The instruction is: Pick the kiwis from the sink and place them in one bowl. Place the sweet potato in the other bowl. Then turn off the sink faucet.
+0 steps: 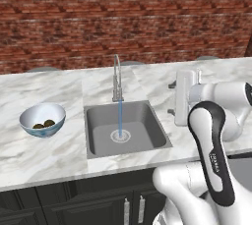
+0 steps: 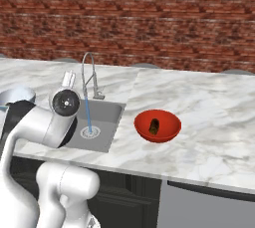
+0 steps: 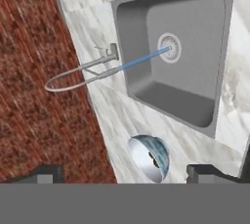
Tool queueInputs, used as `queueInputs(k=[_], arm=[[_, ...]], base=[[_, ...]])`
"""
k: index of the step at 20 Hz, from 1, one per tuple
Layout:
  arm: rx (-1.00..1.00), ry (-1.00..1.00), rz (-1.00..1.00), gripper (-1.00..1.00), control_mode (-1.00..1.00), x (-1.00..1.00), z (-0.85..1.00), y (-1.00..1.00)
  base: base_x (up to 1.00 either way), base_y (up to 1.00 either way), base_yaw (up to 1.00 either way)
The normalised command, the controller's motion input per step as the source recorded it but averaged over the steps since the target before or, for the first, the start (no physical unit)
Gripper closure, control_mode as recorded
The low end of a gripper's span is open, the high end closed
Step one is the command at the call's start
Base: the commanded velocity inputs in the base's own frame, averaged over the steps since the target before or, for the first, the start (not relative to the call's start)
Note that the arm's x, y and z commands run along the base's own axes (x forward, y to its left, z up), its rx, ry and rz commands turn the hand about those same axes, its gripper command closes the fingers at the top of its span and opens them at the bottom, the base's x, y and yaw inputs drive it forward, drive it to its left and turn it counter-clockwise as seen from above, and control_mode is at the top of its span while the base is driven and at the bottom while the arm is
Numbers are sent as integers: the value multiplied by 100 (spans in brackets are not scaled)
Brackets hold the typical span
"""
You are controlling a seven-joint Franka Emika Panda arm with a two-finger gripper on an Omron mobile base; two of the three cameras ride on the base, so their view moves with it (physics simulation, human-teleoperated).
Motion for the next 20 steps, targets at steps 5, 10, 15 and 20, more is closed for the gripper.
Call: queueInputs(k=[5,10,15,20], arm=[[19,9,-13,-100,-100,19,0,-40],[25,6,-8,-100,-100,32,-3,-10],[26,11,-11,-100,-100,40,-9,0],[25,14,-7,-100,-100,33,-13,0]], base=[[0,0,0],[0,0,0],[0,0,0],[0,0,0]])
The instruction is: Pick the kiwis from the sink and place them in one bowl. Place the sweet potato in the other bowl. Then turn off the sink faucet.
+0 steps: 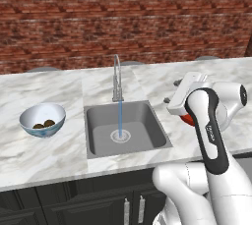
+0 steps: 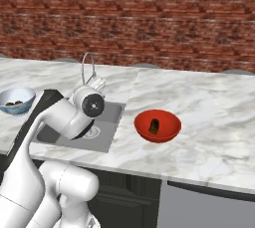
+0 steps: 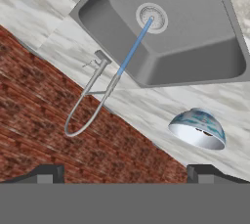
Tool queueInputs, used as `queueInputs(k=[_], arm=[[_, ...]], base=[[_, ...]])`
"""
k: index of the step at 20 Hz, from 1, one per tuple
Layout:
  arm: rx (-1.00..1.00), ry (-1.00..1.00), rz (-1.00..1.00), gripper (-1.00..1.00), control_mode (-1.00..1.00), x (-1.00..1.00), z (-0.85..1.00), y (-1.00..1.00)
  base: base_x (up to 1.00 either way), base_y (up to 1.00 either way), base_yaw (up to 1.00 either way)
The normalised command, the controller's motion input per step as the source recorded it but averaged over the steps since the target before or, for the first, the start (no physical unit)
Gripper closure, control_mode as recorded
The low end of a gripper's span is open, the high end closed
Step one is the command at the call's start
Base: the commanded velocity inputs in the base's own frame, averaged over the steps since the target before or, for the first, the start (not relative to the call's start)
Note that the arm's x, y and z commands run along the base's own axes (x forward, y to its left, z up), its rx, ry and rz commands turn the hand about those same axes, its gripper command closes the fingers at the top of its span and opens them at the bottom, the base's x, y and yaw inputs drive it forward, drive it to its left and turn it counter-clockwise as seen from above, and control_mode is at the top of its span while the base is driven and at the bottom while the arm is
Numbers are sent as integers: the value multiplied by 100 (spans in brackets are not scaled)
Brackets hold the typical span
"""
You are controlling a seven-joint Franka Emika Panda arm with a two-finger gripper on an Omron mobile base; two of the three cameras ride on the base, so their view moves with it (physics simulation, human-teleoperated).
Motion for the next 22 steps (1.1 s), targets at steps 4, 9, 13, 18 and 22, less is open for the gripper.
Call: queueInputs(k=[4,9,13,18,22], arm=[[20,10,0,-100,-100,30,-13,0],[13,3,1,-100,-100,23,-11,0],[8,0,4,-100,-100,26,-20,0],[2,3,1,-100,-100,25,-8,0],[0,0,0,-100,-100,17,0,0]], base=[[0,0,0],[0,0,0],[0,0,0],[0,0,0],[0,0,0]])
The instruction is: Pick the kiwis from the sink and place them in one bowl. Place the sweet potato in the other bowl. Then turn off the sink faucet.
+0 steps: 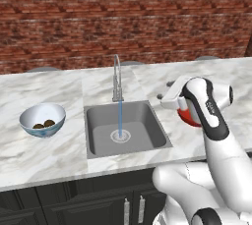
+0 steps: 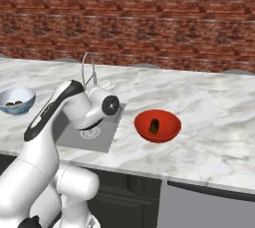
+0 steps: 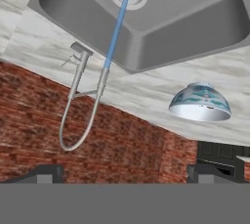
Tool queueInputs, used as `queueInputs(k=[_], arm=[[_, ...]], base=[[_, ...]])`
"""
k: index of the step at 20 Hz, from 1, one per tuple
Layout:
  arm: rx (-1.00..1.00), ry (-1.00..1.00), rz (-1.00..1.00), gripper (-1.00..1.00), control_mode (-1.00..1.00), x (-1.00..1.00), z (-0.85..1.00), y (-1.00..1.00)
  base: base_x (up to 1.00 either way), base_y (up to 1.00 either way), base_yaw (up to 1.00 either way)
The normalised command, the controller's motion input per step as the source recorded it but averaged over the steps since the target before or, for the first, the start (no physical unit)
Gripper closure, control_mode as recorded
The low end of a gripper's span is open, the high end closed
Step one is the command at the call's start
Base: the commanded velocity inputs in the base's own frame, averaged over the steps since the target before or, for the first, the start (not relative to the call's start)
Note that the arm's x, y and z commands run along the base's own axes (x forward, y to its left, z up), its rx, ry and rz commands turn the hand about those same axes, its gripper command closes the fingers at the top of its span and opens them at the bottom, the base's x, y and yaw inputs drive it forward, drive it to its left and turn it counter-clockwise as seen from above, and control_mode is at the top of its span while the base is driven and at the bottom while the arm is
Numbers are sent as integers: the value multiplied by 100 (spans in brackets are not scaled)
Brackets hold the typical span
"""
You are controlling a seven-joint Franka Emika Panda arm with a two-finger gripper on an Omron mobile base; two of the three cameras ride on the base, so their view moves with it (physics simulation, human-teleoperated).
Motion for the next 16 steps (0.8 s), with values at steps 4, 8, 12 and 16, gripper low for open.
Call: queueInputs(k=[4,8,12,16], arm=[[0,0,0,-100,-100,17,-5,0],[0,0,0,-100,-100,23,-17,0],[0,2,0,-100,-100,30,-14,0],[1,3,0,-100,-100,39,-15,5]], base=[[0,0,0],[0,0,0],[0,0,0],[0,0,0]])
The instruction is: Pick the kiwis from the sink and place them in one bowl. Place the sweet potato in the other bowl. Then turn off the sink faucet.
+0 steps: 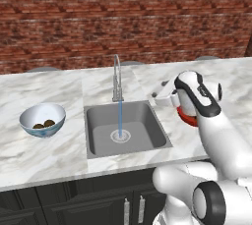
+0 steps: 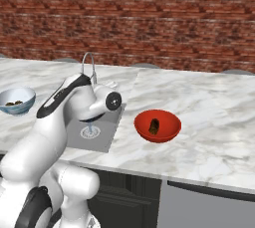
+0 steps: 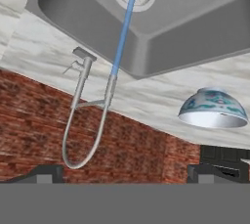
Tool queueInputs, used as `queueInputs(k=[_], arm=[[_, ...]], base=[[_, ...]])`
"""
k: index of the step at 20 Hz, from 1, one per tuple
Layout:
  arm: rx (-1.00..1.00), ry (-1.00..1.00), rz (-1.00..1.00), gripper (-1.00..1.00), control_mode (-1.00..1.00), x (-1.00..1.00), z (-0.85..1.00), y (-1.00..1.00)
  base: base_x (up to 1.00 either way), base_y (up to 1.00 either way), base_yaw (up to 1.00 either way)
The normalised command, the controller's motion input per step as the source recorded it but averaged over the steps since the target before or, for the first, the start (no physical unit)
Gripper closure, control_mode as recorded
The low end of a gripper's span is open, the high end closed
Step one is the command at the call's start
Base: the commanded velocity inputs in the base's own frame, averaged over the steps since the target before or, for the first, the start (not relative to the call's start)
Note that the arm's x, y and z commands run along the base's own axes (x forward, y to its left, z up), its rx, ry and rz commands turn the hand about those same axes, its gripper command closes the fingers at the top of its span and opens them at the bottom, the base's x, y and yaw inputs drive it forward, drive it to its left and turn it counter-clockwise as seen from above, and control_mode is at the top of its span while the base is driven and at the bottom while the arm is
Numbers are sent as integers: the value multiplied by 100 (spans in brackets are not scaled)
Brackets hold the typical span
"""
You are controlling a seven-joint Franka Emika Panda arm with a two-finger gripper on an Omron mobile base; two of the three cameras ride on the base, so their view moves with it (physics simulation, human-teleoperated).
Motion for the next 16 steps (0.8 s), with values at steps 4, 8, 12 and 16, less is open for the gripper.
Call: queueInputs(k=[4,8,12,16], arm=[[1,5,0,-100,-100,37,-18,4],[1,8,0,-100,-100,29,-17,4],[2,7,0,-100,-100,29,-6,1],[5,3,0,-100,-100,27,-4,0]], base=[[0,0,0],[0,0,0],[0,0,0],[0,0,0]])
